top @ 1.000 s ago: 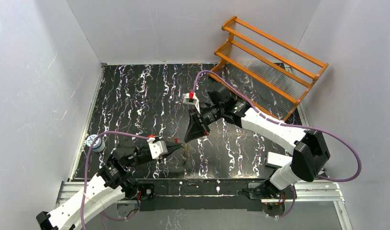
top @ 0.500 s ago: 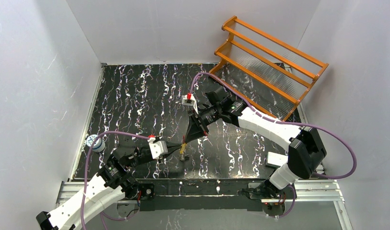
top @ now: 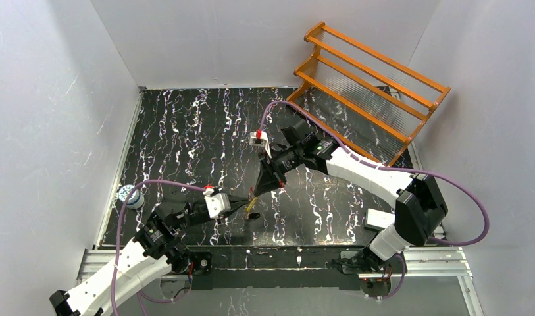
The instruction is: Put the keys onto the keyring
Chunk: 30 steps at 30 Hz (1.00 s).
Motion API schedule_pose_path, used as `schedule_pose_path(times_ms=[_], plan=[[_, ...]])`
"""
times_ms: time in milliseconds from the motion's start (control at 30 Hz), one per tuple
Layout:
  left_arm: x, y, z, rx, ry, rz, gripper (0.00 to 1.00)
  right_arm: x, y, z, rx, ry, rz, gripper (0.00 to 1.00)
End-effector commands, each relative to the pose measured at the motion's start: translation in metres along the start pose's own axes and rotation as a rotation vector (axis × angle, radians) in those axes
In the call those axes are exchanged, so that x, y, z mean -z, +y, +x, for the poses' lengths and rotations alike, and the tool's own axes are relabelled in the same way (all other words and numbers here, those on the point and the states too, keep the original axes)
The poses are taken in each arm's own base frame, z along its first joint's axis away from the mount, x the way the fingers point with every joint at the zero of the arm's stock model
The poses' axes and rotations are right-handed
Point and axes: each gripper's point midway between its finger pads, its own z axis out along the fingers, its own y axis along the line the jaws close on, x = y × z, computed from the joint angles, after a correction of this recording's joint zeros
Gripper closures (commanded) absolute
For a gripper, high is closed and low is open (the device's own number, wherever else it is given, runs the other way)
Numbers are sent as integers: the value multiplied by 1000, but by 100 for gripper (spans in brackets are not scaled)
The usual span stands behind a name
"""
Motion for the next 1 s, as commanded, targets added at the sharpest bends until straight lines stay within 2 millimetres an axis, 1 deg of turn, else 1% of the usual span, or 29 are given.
schedule_pose_path(times_ms=[0,233,367,500,733,867,967], plan=[[0,1,-20,-24,-74,0,100,2,-14,4,16,10,80,99],[0,2,-20,9,-93,-17,100,2,-22,12,12,13,118,99],[0,2,-18,24,-92,-25,100,3,-17,9,32,0,105,99],[0,4,-15,26,-83,-38,100,7,-6,4,52,-12,83,99],[-1,1,-11,5,-74,-16,100,12,28,-7,145,-42,-45,99],[-1,1,-12,-5,-76,-14,100,12,35,-10,152,-41,-83,99],[-1,0,-13,-7,-77,-8,100,8,34,-11,144,-36,-86,99]])
